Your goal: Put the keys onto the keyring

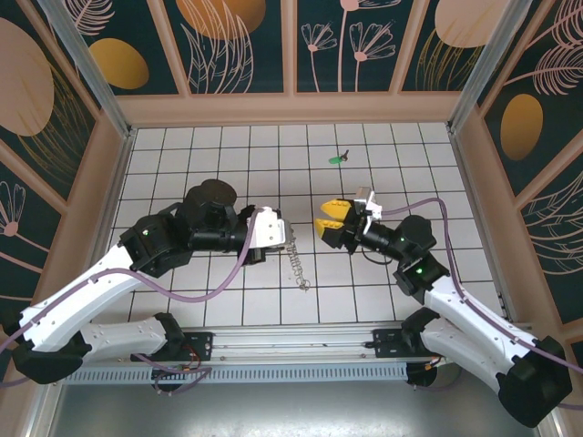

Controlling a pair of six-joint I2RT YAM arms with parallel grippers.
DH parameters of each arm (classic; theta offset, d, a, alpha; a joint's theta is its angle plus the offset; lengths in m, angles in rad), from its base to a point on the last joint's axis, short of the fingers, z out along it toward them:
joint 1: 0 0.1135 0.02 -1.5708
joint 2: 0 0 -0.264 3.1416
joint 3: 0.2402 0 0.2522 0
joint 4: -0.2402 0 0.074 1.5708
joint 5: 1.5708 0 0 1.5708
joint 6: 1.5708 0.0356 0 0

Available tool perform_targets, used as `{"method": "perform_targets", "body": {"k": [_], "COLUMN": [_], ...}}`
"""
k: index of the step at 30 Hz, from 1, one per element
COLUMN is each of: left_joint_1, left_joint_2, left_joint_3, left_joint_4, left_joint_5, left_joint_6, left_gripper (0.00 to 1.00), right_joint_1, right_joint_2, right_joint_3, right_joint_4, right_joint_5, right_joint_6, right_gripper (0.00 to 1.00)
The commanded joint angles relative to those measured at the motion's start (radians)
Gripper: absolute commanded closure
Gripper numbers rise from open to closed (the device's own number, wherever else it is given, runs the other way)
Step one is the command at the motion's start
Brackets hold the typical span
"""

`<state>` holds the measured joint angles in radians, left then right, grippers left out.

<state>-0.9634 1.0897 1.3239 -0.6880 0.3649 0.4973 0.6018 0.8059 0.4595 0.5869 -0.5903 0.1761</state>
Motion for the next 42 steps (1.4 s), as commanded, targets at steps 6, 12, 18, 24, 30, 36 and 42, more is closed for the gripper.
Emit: {"method": "perform_targets", "body": {"k": [6,12,18,24,30,36,42], "left_joint_1": [-0.004,-0.004,-0.004,-0.004,-0.004,-0.004,-0.012], "left_joint_2": [0.003,0.005,0.016,0.009,0.004,-0.009,-0.037], "left_joint_3": [0.097,0.106,0.108,0.097,0.087,0.054,-0.061], "left_joint_4": [-0.028,-0.039,-0.044,-0.039,-0.038,0.001,0.083], "left_joint_5": [0.313,0.377,0.410,0.412,0.408,0.329,0.001], "left_joint_6": [-0.002,0.014,0.027,0.043,0.044,0.031,0.055], "left_gripper": [1.00,1.00,1.00,1.00,1.00,1.00,1.00], "right_joint_1": [-0.007,-0.009,-0.009,-0.013,-0.013,-0.013,-0.013], "right_joint_2": [-0.009,-0.015,0.004,0.017,0.029,0.029,0.014], "right_joint_3": [-0.017,-0.030,-0.028,-0.028,-0.028,-0.028,-0.014], "right_joint_4": [0.040,0.038,0.042,0.049,0.074,0.073,0.048], "right_joint_5": [-0.007,0.001,-0.003,-0.002,-0.017,-0.028,-0.054], "right_joint_6": [0.048,0.044,0.037,0.038,0.046,0.040,0.012], "right_gripper": [0.55,0.55,0.55,0.55,0.56,0.56,0.56]}}
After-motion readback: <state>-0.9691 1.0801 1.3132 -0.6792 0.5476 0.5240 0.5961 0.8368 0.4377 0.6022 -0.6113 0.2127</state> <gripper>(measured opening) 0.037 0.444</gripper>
